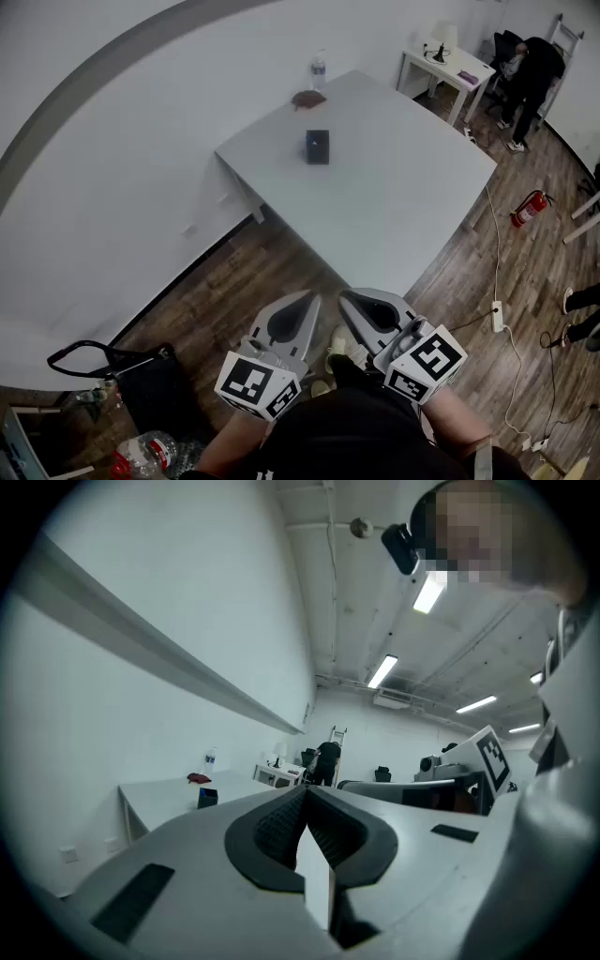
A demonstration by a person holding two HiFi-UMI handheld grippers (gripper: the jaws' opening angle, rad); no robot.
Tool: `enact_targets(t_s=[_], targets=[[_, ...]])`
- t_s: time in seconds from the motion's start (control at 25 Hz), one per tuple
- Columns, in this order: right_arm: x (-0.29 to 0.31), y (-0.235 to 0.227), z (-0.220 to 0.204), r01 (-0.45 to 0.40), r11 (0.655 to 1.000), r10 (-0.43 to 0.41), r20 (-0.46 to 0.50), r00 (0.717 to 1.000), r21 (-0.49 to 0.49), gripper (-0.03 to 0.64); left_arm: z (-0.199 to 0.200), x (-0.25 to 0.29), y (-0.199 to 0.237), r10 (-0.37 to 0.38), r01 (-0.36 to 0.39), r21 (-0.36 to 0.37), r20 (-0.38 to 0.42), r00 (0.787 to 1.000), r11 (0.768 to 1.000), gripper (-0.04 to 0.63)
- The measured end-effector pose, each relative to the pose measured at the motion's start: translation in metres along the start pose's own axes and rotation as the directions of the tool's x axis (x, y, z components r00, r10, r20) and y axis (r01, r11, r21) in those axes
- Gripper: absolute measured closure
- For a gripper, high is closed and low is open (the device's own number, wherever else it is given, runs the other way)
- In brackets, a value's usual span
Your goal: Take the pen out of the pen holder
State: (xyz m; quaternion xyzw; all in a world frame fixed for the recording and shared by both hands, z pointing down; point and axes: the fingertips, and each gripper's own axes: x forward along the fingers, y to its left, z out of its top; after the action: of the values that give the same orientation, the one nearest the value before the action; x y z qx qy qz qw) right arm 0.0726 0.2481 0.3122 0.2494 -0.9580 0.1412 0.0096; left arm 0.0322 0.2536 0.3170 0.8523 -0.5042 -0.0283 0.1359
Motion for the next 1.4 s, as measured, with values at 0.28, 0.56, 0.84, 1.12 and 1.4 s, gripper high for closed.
enact_targets(t_s=[0.28, 0.56, 0.84, 1.12, 1.4], targets=[[0.036, -0.065, 0.02, -0.026, 1.0, 0.026, -0.013, 1.0, 0.002, 0.6, 0.015, 0.069, 0.03, 0.008, -0.008, 0.003, -0.015, 1.0, 1.0, 0.589], [0.06, -0.108, 0.037, -0.069, 0.998, 0.069, -0.004, 0.998, 0.0, 0.6, 0.026, 0.114, 0.051, 0.037, -0.036, 0.022, -0.049, 0.998, 0.999, 0.589], [0.071, -0.138, 0.042, -0.035, 0.999, 0.034, 0.008, 0.999, 0.003, 0.6, 0.037, 0.146, 0.065, 0.023, -0.02, 0.056, -0.052, 0.998, 0.998, 0.589], [0.098, -0.174, 0.038, 0.028, 1.0, -0.028, -0.021, 0.999, -0.008, 0.6, 0.041, 0.18, 0.101, -0.005, 0.007, 0.045, -0.053, 0.999, 0.999, 0.589], [0.156, -0.227, 0.033, 0.068, 0.998, -0.068, -0.051, 0.996, 0.011, 0.6, 0.044, 0.224, 0.161, -0.016, 0.018, 0.042, -0.052, 0.999, 0.999, 0.589]])
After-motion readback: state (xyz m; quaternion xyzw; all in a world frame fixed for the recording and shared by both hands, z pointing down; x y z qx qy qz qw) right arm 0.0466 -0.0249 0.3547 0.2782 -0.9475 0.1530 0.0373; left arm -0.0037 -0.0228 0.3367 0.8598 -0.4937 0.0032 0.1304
